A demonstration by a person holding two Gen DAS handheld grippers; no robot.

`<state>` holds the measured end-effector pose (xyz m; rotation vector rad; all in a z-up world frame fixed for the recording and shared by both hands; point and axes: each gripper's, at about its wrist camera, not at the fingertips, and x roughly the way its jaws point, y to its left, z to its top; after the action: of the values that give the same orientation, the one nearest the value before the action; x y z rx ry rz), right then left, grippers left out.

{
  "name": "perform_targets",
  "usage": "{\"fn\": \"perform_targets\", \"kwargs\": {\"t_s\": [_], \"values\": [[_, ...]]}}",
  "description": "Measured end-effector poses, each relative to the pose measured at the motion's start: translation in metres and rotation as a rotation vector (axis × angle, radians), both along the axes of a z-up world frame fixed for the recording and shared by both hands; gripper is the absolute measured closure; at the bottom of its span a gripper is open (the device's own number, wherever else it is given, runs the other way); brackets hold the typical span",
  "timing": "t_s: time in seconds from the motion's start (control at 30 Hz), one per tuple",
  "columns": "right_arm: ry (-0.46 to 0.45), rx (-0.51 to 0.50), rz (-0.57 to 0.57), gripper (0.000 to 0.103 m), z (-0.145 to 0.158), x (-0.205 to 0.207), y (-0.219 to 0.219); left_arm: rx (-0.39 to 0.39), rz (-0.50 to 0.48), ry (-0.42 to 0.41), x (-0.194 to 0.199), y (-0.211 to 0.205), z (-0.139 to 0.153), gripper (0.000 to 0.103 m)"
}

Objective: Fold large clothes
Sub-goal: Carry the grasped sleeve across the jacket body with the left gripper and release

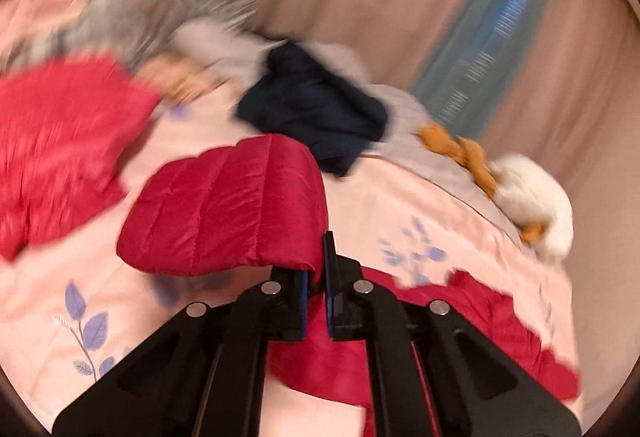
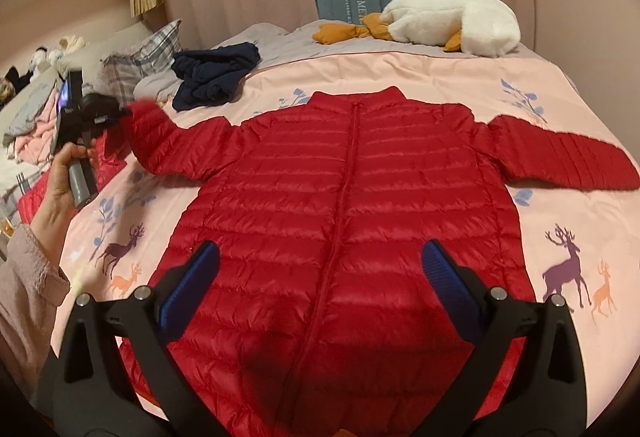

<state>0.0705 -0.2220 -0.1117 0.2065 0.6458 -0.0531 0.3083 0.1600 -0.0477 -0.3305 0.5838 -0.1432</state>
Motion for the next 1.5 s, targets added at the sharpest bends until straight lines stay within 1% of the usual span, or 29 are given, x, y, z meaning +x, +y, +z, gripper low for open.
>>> {"fn": "perform_targets", "kwargs": {"t_s": [0.07, 0.1, 0.17, 0.27, 0.3, 0.33, 0.4, 0.47, 0.53, 0.57, 0.63, 0.67, 0.7, 0.8, 0.83, 0.9, 0.97, 1.0, 1.07, 1.1, 1.13, 1.17, 1.23, 1.27, 1.3, 1.33, 1.37, 1.4, 1.5], "values": [[-0.003, 0.011, -0.013, 0.002, -0.001, -0.007, -0.007, 0.069, -0.069, -0.039, -0.015, -0.036, 0.012, 0.097], [-0.005, 0.017, -0.019, 0.002, -0.001, -0.010, -0.010, 0.104, -0.119, -0.052, -0.024, -0.059, 0.016, 0.097], [-0.004, 0.030, -0.037, 0.002, -0.002, -0.017, -0.019, 0.155, -0.185, -0.060, -0.036, -0.096, 0.018, 0.097], [-0.004, 0.057, -0.065, 0.002, -0.004, -0.026, -0.033, 0.220, -0.306, -0.062, -0.060, -0.154, 0.010, 0.097], [-0.001, 0.065, -0.073, 0.002, -0.005, -0.028, -0.037, 0.206, -0.338, -0.074, -0.066, -0.167, 0.007, 0.097], [0.005, 0.077, -0.086, 0.002, -0.007, -0.030, -0.043, 0.231, -0.375, -0.070, -0.074, -0.188, 0.002, 0.097], [0.012, 0.102, -0.112, 0.002, -0.010, -0.035, -0.054, 0.268, -0.427, -0.041, -0.083, -0.222, -0.012, 0.097], [0.020, 0.130, -0.135, 0.002, -0.014, -0.038, -0.065, 0.278, -0.468, 0.008, -0.087, -0.246, -0.029, 0.096], [0.036, 0.173, -0.161, 0.002, -0.020, -0.042, -0.078, 0.313, -0.504, 0.063, -0.093, -0.274, -0.050, 0.095], [0.045, 0.198, -0.170, 0.002, -0.024, -0.043, -0.085, 0.329, -0.519, 0.089, -0.092, -0.282, -0.061, 0.094], [0.060, 0.234, -0.180, 0.002, -0.030, -0.046, -0.095, 0.350, -0.562, 0.160, -0.091, -0.301, -0.081, 0.065], [0.066, 0.245, -0.187, 0.002, -0.032, -0.047, -0.100, 0.351, -0.572, 0.188, -0.086, -0.303, -0.088, 0.024], [0.070, 0.252, -0.194, 0.002, -0.034, -0.048, -0.105, 0.345, -0.583, 0.206, -0.088, -0.306, -0.093, 0.010], [0.056, 0.250, -0.200, 0.002, -0.029, -0.045, -0.113, 0.327, -0.613, 0.190, -0.099, -0.297, -0.090, 0.010], [0.049, 0.240, -0.202, 0.002, -0.024, -0.041, -0.116, 0.310, -0.621, 0.185, -0.103, -0.289, -0.086, 0.010], [0.032, 0.207, -0.195, 0.002, -0.014, -0.026, -0.116, 0.233, -0.658, 0.175, -0.114, -0.264, -0.080, 0.009], [0.016, 0.169, -0.145, 0.002, -0.004, -0.004, -0.111, 0.151, -0.645, 0.179, -0.122, -0.227, -0.079, 0.009], [0.017, 0.150, -0.103, 0.002, -0.001, 0.012, -0.104, 0.111, -0.627, 0.183, -0.122, -0.209, -0.079, 0.009], [0.039, 0.116, -0.007, 0.002, 0.000, 0.047, -0.087, 0.016, -0.559, 0.207, -0.118, -0.167, -0.085, 0.009], [0.047, 0.097, 0.018, 0.002, -0.002, 0.061, -0.081, -0.024, -0.528, 0.224, -0.115, -0.150, -0.089, 0.009], [0.061, 0.062, 0.030, 0.002, -0.004, 0.081, -0.071, -0.062, -0.496, 0.239, -0.112, -0.132, -0.094, 0.009], [0.070, 0.022, 0.027, 0.002, -0.006, 0.100, -0.066, -0.081, -0.476, 0.253, -0.109, -0.120, -0.098, 0.009], [0.073, -0.033, -0.018, 0.002, -0.014, 0.127, -0.067, -0.122, -0.450, 0.285, -0.101, -0.101, -0.106, 0.009], [0.097, -0.033, -0.039, 0.002, -0.023, 0.141, -0.072, -0.160, -0.455, 0.302, -0.096, -0.093, -0.109, 0.009], [0.124, -0.012, -0.048, 0.002, -0.032, 0.152, -0.079, -0.225, -0.467, 0.319, -0.091, -0.086, -0.114, 0.009], [0.159, 0.026, -0.060, 0.002, -0.043, 0.162, -0.088, -0.278, -0.470, 0.328, -0.086, -0.080, -0.117, 0.009], [0.185, 0.052, -0.089, 0.002, -0.052, 0.167, -0.098, -0.312, -0.468, 0.331, -0.082, -0.076, -0.119, 0.009], [0.197, 0.088, -0.122, 0.002, -0.059, 0.169, -0.109, -0.347, -0.465, 0.335, -0.077, -0.073, -0.122, 0.009], [0.178, 0.205, -0.174, 0.002, -0.066, 0.165, -0.134, -0.492, -0.480, 0.355, -0.057, -0.070, -0.129, 0.009]]}}
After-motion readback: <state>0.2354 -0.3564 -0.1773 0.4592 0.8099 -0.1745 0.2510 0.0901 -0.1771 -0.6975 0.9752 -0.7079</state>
